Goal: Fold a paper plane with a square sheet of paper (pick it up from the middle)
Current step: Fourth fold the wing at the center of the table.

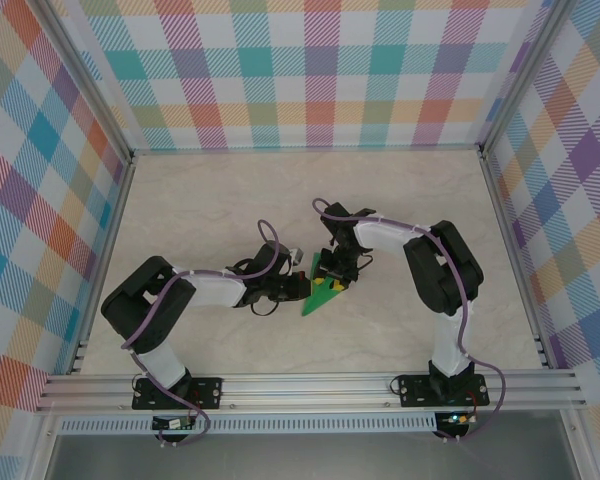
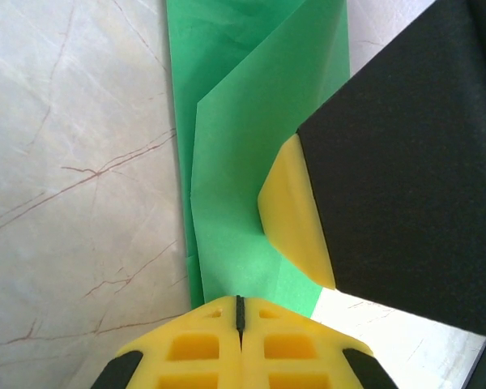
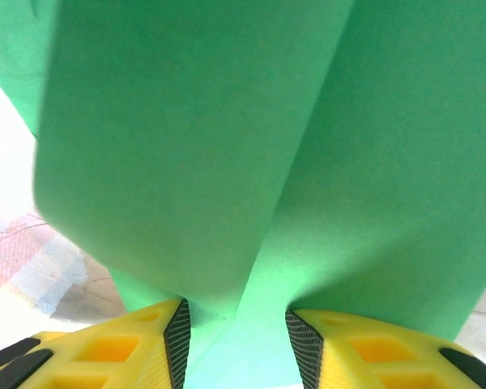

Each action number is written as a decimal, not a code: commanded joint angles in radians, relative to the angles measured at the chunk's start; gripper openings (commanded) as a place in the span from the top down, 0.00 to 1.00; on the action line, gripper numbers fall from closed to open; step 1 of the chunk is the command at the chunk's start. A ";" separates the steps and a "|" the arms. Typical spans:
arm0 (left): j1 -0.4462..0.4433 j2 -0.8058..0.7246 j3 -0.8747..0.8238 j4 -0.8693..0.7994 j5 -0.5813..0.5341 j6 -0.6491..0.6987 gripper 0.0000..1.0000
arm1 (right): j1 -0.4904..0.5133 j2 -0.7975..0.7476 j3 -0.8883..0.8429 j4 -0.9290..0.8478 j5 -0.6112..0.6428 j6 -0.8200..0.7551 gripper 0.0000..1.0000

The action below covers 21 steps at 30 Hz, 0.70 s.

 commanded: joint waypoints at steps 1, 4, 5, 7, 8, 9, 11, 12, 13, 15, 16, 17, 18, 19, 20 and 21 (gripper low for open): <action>0.004 0.021 0.017 0.014 -0.014 0.014 1.00 | 0.026 0.136 -0.062 0.006 0.103 -0.017 0.56; 0.004 0.021 0.016 0.014 -0.016 0.013 1.00 | 0.028 0.144 -0.054 -0.003 0.107 -0.018 0.55; 0.005 0.023 0.015 0.014 -0.020 0.013 1.00 | 0.029 0.147 -0.052 -0.007 0.110 -0.018 0.55; 0.005 0.022 0.015 0.014 -0.026 0.013 1.00 | 0.031 0.151 -0.049 -0.013 0.114 -0.016 0.55; 0.004 0.024 0.015 0.014 -0.027 0.014 1.00 | 0.032 0.153 -0.049 -0.012 0.116 -0.016 0.55; 0.004 0.026 0.016 0.014 -0.029 0.016 1.00 | 0.032 0.154 -0.048 -0.014 0.117 -0.015 0.56; 0.005 0.030 0.017 0.014 -0.031 0.015 1.00 | 0.035 0.156 -0.046 -0.015 0.117 -0.014 0.55; 0.005 0.032 0.016 0.014 -0.032 0.017 1.00 | 0.037 0.158 -0.044 -0.016 0.118 -0.014 0.56; 0.004 0.033 0.017 0.014 -0.033 0.017 1.00 | 0.037 0.159 -0.043 -0.017 0.118 -0.014 0.56; 0.004 0.037 0.018 0.014 -0.035 0.015 1.00 | 0.038 0.161 -0.040 -0.019 0.119 -0.014 0.55; 0.004 0.036 0.018 0.014 -0.035 0.017 1.00 | 0.039 0.160 -0.039 -0.020 0.118 -0.012 0.55; 0.005 0.037 0.017 0.014 -0.037 0.017 1.00 | 0.040 0.160 -0.036 -0.021 0.119 -0.013 0.55; 0.004 0.037 0.016 0.014 -0.038 0.017 1.00 | 0.041 0.159 -0.034 -0.022 0.119 -0.012 0.56; 0.003 0.036 0.015 0.014 -0.040 0.018 1.00 | 0.041 0.157 -0.032 -0.024 0.118 -0.012 0.56; 0.003 0.036 0.014 0.014 -0.042 0.017 1.00 | 0.041 0.154 -0.031 -0.023 0.115 -0.011 0.56; 0.004 0.035 0.013 0.014 -0.046 0.019 1.00 | 0.041 0.148 -0.029 -0.026 0.112 -0.013 0.56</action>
